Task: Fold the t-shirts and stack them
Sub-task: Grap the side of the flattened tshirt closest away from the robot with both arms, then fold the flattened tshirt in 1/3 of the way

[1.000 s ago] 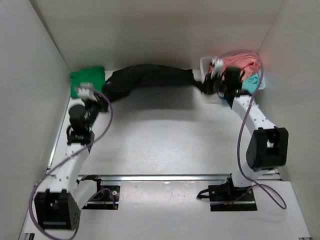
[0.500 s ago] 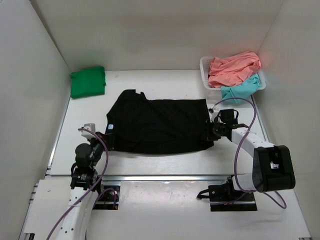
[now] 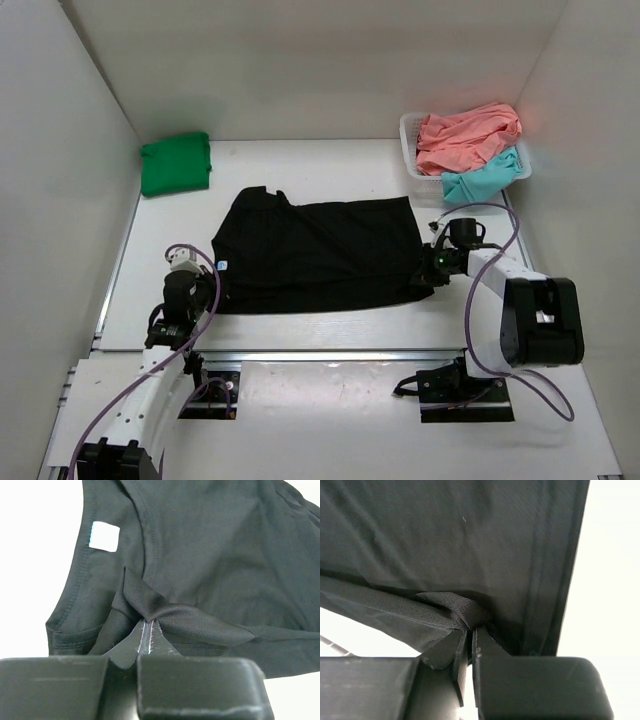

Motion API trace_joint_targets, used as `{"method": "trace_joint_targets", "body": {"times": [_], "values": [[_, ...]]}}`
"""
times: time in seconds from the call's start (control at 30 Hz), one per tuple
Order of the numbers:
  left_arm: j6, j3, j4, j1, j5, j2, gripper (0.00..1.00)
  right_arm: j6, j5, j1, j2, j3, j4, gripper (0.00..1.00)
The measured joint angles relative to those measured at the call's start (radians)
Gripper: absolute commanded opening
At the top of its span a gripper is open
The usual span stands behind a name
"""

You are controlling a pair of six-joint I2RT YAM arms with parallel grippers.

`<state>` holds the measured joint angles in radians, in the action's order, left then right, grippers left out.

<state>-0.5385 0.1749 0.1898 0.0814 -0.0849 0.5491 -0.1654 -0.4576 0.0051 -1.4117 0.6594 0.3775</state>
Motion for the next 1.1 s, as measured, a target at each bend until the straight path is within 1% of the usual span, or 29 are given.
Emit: {"method": "trace_joint_targets", "body": {"times": [0.1, 0.17, 0.2, 0.23, 0.27, 0.3, 0.33, 0.37, 0.43, 0.5, 0.53, 0.63, 0.73, 0.77, 0.87, 0.97, 1.0, 1.03, 1.1], "values": [[0.003, 0.013, -0.003, -0.014, 0.015, 0.03, 0.0, 0.026, -0.048, 0.0, -0.089, 0.06, 0.014, 0.0], [0.006, 0.023, -0.006, -0.018, 0.025, 0.057, 0.02, 0.04, -0.068, 0.0, -0.138, 0.102, 0.029, 0.09], [0.008, 0.027, -0.011, -0.018, 0.029, 0.074, 0.06, 0.047, -0.076, 0.0, -0.162, 0.125, 0.036, 0.19], [0.015, 0.032, -0.017, -0.018, 0.031, 0.094, 0.12, 0.056, -0.08, 0.002, -0.182, 0.148, 0.044, 0.27], [0.018, 0.036, -0.022, -0.019, 0.032, 0.114, 0.2, 0.058, -0.079, 0.006, -0.193, 0.164, 0.049, 0.29], [0.019, 0.04, -0.032, -0.02, 0.035, 0.138, 0.32, 0.064, -0.077, 0.008, -0.2, 0.176, 0.05, 0.3], [0.026, 0.045, -0.039, -0.021, 0.04, 0.157, 0.46, 0.066, -0.074, 0.012, -0.201, 0.188, 0.053, 0.3], [0.031, 0.051, -0.045, -0.022, 0.046, 0.177, 0.47, 0.065, -0.068, 0.013, -0.201, 0.199, 0.052, 0.32], [0.03, 0.067, -0.063, -0.026, 0.057, 0.209, 0.49, 0.063, -0.045, 0.013, -0.198, 0.22, 0.054, 0.3], [0.04, 0.098, -0.076, -0.026, 0.08, 0.238, 0.6, 0.06, -0.002, 0.013, -0.188, 0.245, 0.055, 0.29], [0.044, 0.117, -0.082, -0.026, 0.09, 0.249, 0.98, 0.06, 0.021, 0.014, -0.18, 0.258, 0.06, 0.28], [0.054, 0.183, -0.1, -0.026, 0.117, 0.282, 0.99, 0.061, 0.126, 0.027, -0.169, 0.325, 0.094, 0.29], [0.067, 0.233, -0.113, -0.026, 0.133, 0.301, 0.99, 0.061, 0.217, 0.032, -0.169, 0.391, 0.122, 0.22], [0.071, 0.247, -0.114, -0.025, 0.134, 0.309, 0.99, 0.061, 0.233, 0.032, -0.169, 0.407, 0.126, 0.23], [0.09, 0.285, -0.102, -0.017, 0.129, 0.34, 0.99, 0.061, 0.235, 0.035, -0.169, 0.419, 0.129, 0.29], [0.104, 0.295, -0.073, -0.007, 0.115, 0.362, 0.99, 0.066, 0.212, 0.056, -0.169, 0.41, 0.13, 0.3], [0.106, 0.295, -0.063, -0.007, 0.108, 0.367, 0.99, 0.069, 0.202, 0.066, -0.169, 0.406, 0.129, 0.26], [0.108, 0.295, -0.056, -0.006, 0.101, 0.373, 0.98, 0.072, 0.185, 0.078, -0.169, 0.398, 0.122, 0.2], [0.108, 0.295, -0.056, 0.0, 0.092, 0.392, 0.99, 0.076, 0.154, 0.096, -0.169, 0.385, 0.103, 0.18]]}}
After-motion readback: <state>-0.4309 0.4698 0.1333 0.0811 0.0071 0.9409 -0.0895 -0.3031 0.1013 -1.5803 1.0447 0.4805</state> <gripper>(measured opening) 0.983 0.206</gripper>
